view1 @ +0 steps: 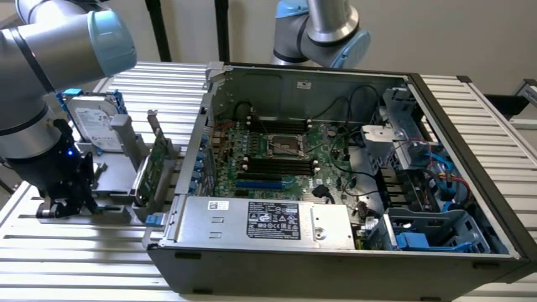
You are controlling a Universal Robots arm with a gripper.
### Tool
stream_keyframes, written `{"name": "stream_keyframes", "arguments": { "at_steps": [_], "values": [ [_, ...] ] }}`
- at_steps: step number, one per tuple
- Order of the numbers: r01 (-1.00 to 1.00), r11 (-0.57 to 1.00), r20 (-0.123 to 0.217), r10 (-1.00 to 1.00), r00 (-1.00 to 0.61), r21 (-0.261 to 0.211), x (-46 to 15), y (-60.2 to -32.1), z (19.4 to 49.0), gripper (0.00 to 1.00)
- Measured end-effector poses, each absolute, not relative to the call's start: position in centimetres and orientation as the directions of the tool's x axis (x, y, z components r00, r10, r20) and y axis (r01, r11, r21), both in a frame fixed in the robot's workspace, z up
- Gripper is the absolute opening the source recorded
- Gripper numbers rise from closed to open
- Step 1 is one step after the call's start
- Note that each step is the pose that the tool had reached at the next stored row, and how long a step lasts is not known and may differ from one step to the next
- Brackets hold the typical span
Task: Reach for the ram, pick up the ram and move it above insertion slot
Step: 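Pick up the ram and move it above insertion slot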
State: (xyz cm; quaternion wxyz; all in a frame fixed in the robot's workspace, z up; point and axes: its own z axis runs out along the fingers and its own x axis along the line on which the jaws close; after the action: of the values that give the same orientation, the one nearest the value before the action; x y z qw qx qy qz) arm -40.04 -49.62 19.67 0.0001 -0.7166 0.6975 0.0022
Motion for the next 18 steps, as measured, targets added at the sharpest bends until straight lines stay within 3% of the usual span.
{"name": "stream_keyframes", "arguments": {
  "at_steps": [4, 18],
  "values": [
    [-1.0, -0.027, -0.003, -1.0, 0.027, 0.003, -40.04, -49.61, 19.68, 0.14],
    [-1.0, -0.027, -0.023, -0.999, 0.027, 0.002, -40.05, -49.6, 19.75, 0.14]
  ]
}}
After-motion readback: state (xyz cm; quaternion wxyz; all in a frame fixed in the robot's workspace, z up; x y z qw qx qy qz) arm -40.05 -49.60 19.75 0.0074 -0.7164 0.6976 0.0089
